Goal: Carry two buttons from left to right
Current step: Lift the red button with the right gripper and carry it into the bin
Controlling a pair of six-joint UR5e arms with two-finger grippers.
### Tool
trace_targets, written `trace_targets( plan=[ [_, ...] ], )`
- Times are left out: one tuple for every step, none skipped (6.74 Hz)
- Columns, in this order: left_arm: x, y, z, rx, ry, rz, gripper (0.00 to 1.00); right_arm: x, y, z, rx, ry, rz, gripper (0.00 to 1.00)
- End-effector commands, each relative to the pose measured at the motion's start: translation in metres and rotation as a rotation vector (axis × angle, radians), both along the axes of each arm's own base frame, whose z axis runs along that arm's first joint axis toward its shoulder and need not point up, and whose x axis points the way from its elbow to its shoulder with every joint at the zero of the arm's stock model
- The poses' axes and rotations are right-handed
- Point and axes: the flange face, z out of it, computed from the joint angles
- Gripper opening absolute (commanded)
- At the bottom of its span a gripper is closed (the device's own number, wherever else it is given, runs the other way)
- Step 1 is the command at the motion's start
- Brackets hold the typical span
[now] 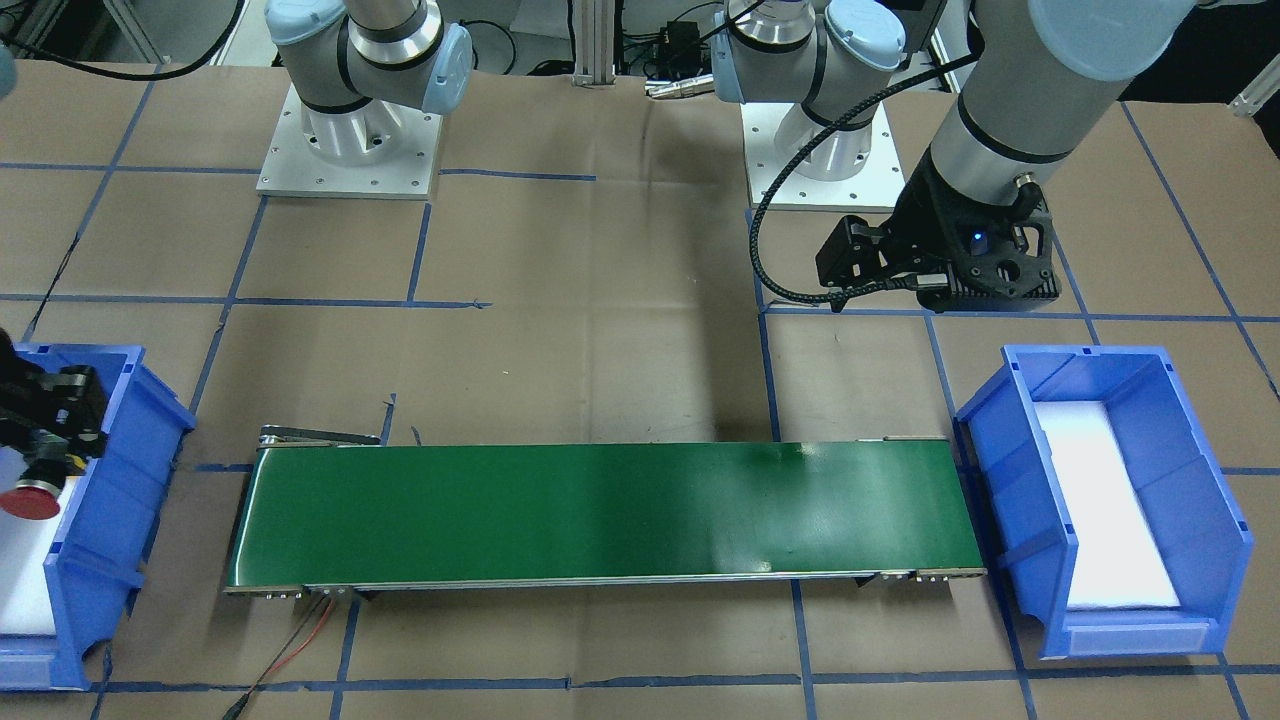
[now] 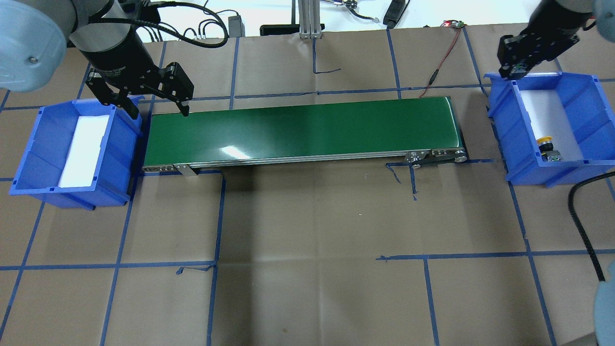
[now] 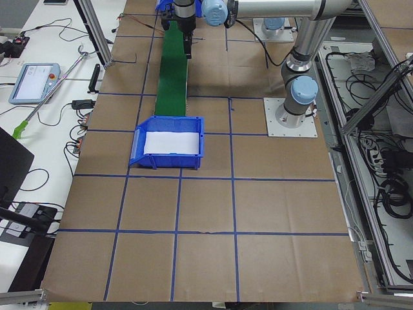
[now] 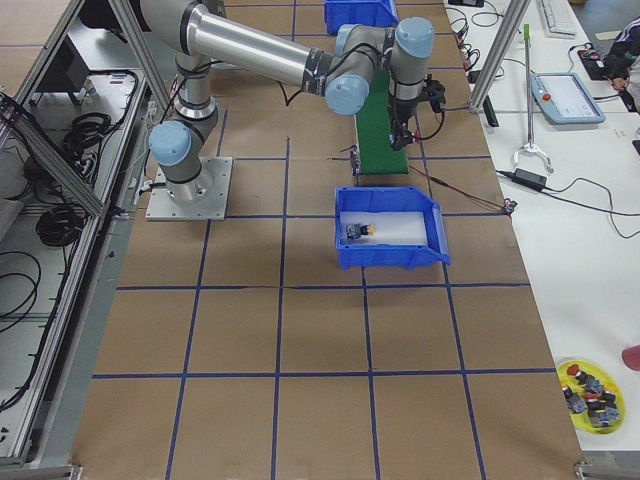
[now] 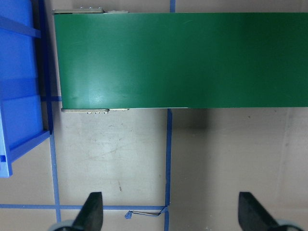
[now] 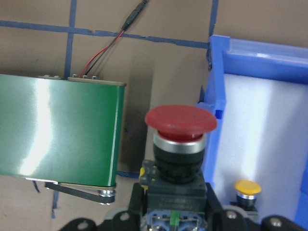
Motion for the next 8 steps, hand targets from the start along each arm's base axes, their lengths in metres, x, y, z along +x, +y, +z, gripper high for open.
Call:
trace_targets(
  plan=[
    [0.0, 0.0, 0.0, -0.001, 0.0, 0.0, 1.0, -0.09, -0.008, -0.056, 0.075, -0.031, 0.055, 0.03],
    [0.0, 0.0, 0.0, 0.001, 0.0, -0.001, 1.0, -0.105, -0.017, -0.087, 0.105, -0.05, 0.032, 0.03],
    [0.0, 0.0, 0.0, 0.001, 0.0, 0.0, 1.0, -0.117, -0.025, -0.103, 0.118, -0.06, 0.018, 0.03],
    [0.0, 0.0, 0.0, 0.001, 0.0, 0.0, 1.0, -0.126, -0.033, -0.121, 0.135, -0.07, 0.009, 0.03],
    [0.0, 0.0, 0.0, 0.001, 0.0, 0.0, 1.0, -0.129, -0.035, -0.132, 0.149, -0.078, -0.029, 0.03],
    [0.0, 0.0, 0.0, -0.001, 0.0, 0.0, 1.0, -0.131, -0.038, -0.147, 0.163, -0.08, -0.05, 0.04],
    [0.0, 0.0, 0.0, 0.001, 0.0, 0.0, 1.0, -0.133, -0.041, -0.167, 0.187, -0.091, -0.052, 0.04],
    [0.0, 0.0, 0.0, -0.001, 0.0, 0.0, 1.0, -0.134, -0.042, -0.182, 0.202, -0.098, -0.053, 0.05]
  ],
)
